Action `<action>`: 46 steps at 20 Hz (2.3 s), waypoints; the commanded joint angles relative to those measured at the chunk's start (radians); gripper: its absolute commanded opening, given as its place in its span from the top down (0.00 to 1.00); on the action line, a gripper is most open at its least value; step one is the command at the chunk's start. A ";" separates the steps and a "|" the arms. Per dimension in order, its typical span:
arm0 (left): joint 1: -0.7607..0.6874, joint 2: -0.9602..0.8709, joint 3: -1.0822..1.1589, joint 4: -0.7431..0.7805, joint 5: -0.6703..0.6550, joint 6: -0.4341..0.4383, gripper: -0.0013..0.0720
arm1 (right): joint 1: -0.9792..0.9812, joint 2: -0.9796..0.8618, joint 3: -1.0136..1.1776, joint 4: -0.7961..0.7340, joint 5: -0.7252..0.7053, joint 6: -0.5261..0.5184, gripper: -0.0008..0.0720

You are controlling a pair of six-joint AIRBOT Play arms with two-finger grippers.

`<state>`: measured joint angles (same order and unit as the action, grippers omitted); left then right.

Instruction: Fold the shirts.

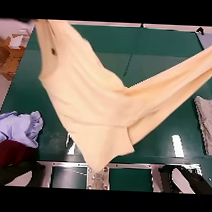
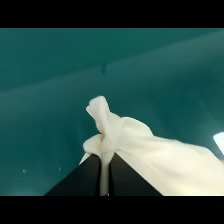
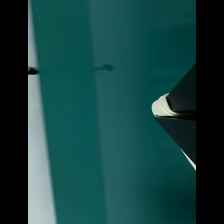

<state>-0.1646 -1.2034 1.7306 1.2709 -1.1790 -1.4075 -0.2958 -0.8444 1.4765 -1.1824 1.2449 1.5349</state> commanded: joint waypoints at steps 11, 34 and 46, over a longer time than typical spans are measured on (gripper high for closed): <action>0.074 -0.533 -0.075 -0.137 -0.182 -0.073 0.04 | -0.001 -0.157 -0.972 0.007 -0.451 -0.001 0.97; -0.079 -0.220 -0.968 -0.599 0.254 0.059 0.94 | -0.106 -0.268 -0.692 0.045 -0.414 0.001 0.97; 0.198 0.220 -0.061 -0.582 0.032 0.049 0.94 | -0.139 -0.148 0.114 0.340 -0.108 -0.079 0.96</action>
<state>-0.0254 -1.0748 1.3727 0.6800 -1.1252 -1.3460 -0.4149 -1.0363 1.3293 -0.8970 1.0904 1.4471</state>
